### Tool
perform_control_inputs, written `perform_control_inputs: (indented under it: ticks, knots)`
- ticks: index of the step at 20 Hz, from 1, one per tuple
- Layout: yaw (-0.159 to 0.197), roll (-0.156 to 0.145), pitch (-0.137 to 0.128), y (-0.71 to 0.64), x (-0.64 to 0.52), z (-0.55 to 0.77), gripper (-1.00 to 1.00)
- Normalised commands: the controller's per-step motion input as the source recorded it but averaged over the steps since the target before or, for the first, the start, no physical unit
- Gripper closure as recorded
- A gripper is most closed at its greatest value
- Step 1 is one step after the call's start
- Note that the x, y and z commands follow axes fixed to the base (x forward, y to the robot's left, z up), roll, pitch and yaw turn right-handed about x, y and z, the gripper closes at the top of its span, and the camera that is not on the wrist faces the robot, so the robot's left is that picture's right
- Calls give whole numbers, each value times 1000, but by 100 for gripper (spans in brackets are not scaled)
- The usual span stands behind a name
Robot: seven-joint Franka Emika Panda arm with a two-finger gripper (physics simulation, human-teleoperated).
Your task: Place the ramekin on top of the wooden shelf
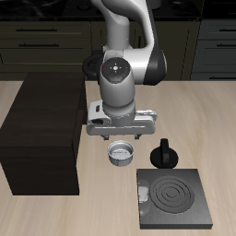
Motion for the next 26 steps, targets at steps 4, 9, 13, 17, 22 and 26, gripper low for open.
perform_control_inputs:
  ticks: [4,9,13,17,22,26]
  knots:
    - [4,8,4,111,-35,-178,-100]
    - [0,20,18,110,-6,-132,-100]
    - [-21,28,33,161,-22,-239,-100]
    - [-13,17,21,77,36,-160,-100]
    - [-2,4,15,28,41,-190,-100]
    - [-31,24,34,11,54,-256,-100]
